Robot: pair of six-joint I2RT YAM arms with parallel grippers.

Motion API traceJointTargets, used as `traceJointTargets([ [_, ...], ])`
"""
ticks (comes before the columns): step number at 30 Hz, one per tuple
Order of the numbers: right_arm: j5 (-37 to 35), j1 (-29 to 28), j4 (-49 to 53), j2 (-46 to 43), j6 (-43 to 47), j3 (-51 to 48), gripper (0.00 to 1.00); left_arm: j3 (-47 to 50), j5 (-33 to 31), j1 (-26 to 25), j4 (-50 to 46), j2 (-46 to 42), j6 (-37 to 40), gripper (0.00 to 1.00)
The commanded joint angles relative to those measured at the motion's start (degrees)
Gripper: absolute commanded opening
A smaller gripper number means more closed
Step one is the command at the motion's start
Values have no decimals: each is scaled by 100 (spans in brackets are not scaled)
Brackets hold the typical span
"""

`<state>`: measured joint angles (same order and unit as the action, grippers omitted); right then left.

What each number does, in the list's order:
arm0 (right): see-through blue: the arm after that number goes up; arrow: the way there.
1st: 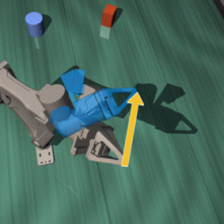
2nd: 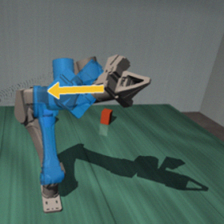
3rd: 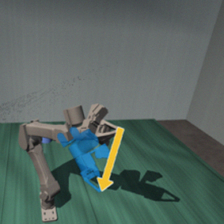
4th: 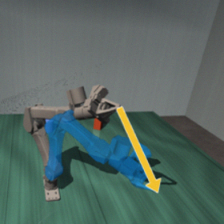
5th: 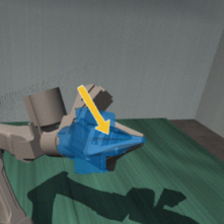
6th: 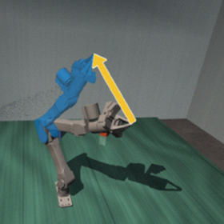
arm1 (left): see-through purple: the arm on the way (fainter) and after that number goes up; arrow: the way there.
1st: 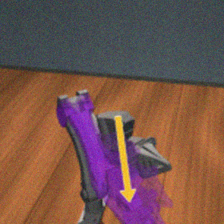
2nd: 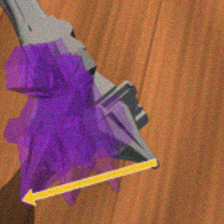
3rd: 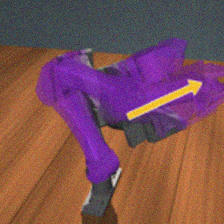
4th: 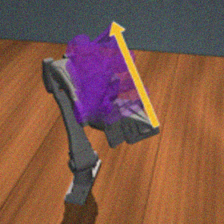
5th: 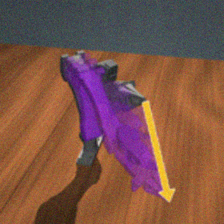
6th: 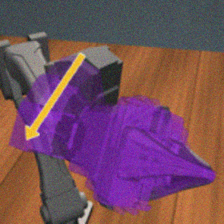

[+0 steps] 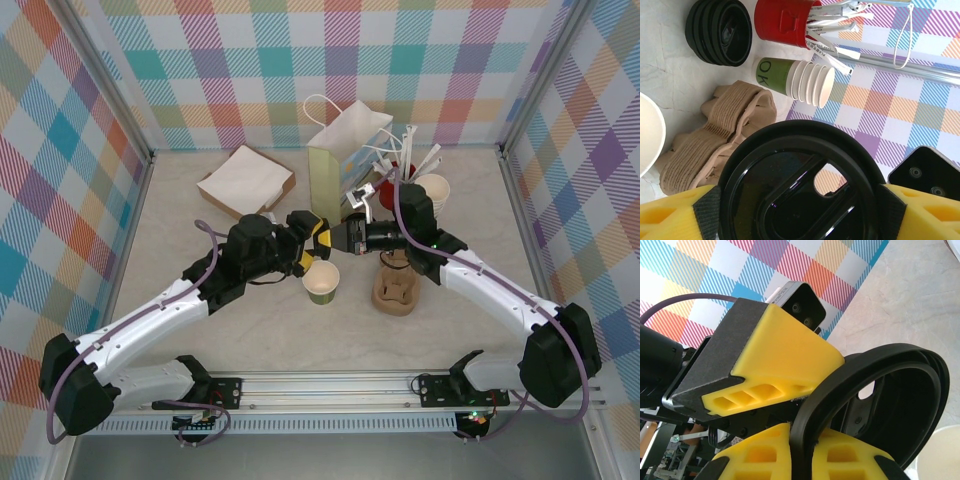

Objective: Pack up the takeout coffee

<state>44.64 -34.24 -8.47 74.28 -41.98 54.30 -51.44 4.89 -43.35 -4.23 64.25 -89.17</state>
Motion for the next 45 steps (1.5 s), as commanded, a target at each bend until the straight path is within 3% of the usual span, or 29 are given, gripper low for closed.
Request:
traceJointTargets([
  [1, 140, -82, -453, 52, -91, -57, 10, 71, 3, 44, 204, -20, -81, 82],
  [12, 150, -98, -921, 78, -451, -245, 10, 75, 56, 40, 360, 1, -187, 80],
  [22, 28, -140, -366, 40, -173, -262, 15, 72, -190, 40, 154, -168, -60, 76],
  [35, -140, -247, 230, 86, 246, -104, 48, -224, -392, 46, -482, -153, 277, 76],
  [45, -314, -381, 63, 404, 242, 94, 53, -287, -236, 37, -413, -35, 268, 76],
])
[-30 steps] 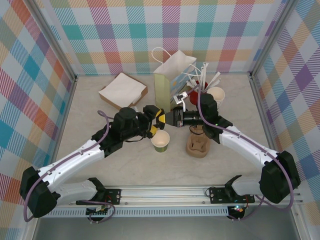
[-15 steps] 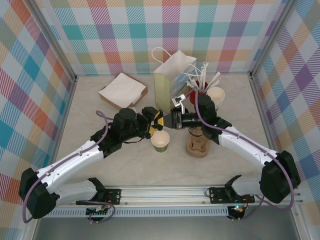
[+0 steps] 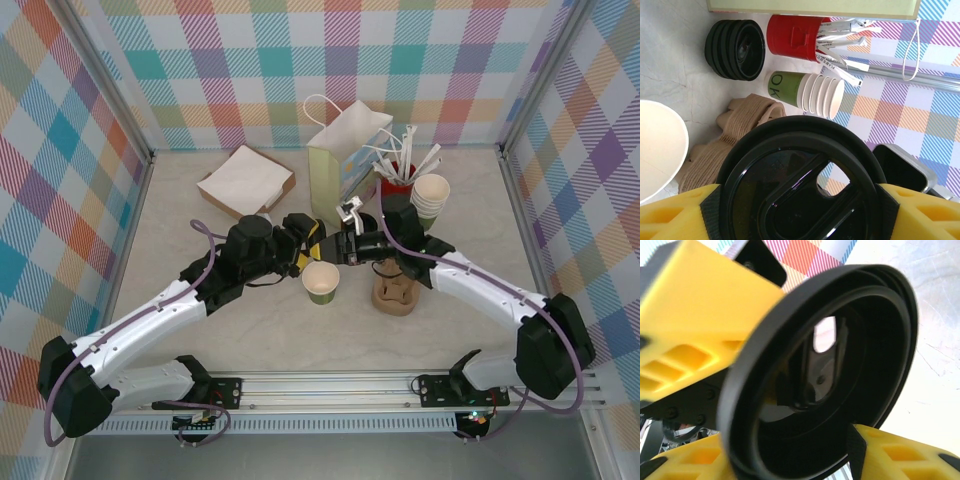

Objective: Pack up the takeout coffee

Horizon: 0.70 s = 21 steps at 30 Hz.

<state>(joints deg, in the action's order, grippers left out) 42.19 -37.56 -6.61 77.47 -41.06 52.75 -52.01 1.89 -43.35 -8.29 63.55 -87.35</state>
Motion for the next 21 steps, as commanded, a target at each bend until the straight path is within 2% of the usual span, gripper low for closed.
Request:
traceJointTargets([
  [1, -71, -43, -175, 124, 135, 277, 53, -231, 73, 31, 2, 51, 87, 76],
  [7, -28, -75, -415, 262, 36, 366, 50, -237, 110, 20, 20, 72, 77, 78],
  [15, 8, -79, -309, 242, 82, 320, 37, -213, 101, 27, 39, 131, 71, 80],
  [21, 29, -81, -270, 238, 80, 271, 34, -179, 93, 23, 52, 166, 72, 80],
])
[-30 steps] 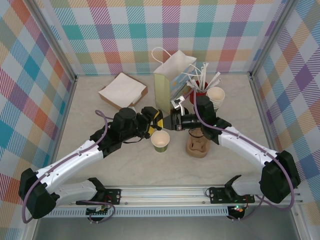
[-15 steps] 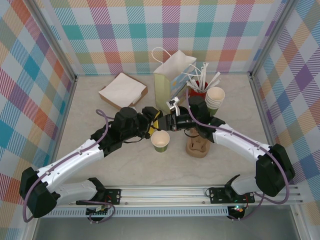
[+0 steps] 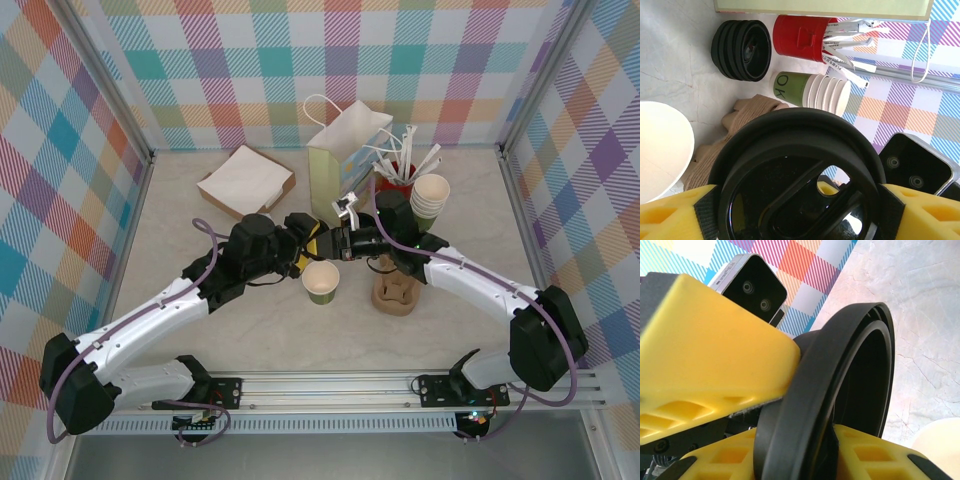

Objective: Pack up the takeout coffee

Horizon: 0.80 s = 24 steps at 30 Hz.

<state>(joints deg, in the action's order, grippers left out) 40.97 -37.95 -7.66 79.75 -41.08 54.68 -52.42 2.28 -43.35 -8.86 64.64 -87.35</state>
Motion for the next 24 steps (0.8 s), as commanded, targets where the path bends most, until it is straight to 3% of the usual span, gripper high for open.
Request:
traceJointTargets([
  [1, 169, -41, -167, 7, 74, 74, 34, -136, 36, 20, 100, 54, 75, 80],
  [24, 262, -119, -92, -90, 221, 34, 32, -145, 101, 21, 95, 221, 74, 78],
])
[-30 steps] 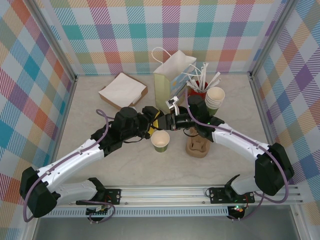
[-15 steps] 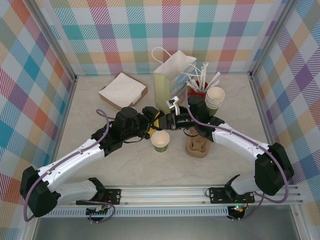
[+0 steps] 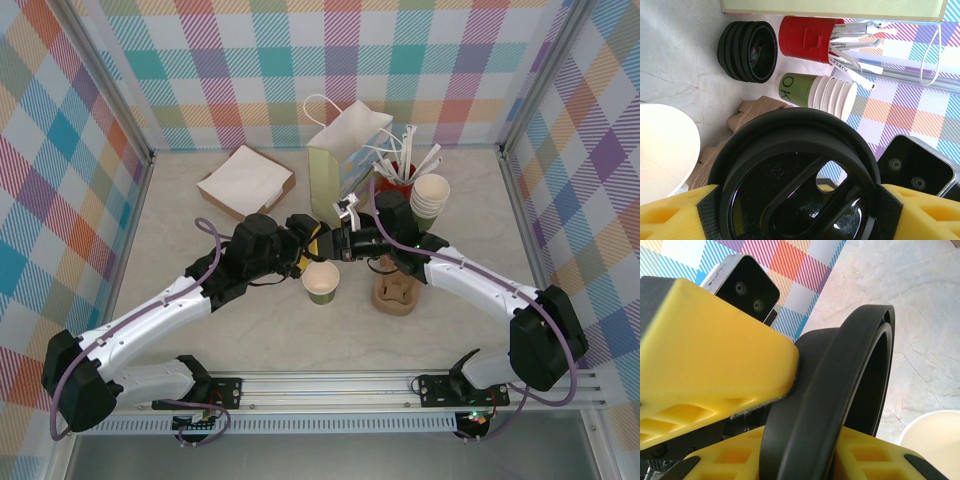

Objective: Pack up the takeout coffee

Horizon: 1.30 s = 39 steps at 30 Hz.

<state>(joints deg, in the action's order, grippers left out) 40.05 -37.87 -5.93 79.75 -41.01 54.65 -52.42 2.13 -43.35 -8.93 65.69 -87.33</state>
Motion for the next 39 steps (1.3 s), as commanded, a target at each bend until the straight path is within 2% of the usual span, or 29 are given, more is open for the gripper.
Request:
traceJointTargets([
  [1, 361, -124, -255, -91, 217, 37, 32, -154, 127, 22, 93, 127, 77, 80],
  [8, 362, -133, -215, -82, 269, 45, 30, -202, 200, 26, 89, 228, 61, 82],
  [18, 336, -131, -125, -117, 352, 63, 32, -154, 218, 24, 125, 205, 54, 75],
  [28, 155, -133, 255, -373, 580, -63, 47, -196, -161, 22, -314, -47, 275, 75],
  [33, -51, -133, 681, -661, 780, -181, 57, -492, -441, 27, -1111, -79, 797, 74],
  [39, -707, -92, 1829, -1075, 1265, -175, 64, -917, -659, 28, -1969, 24, 1586, 73],
])
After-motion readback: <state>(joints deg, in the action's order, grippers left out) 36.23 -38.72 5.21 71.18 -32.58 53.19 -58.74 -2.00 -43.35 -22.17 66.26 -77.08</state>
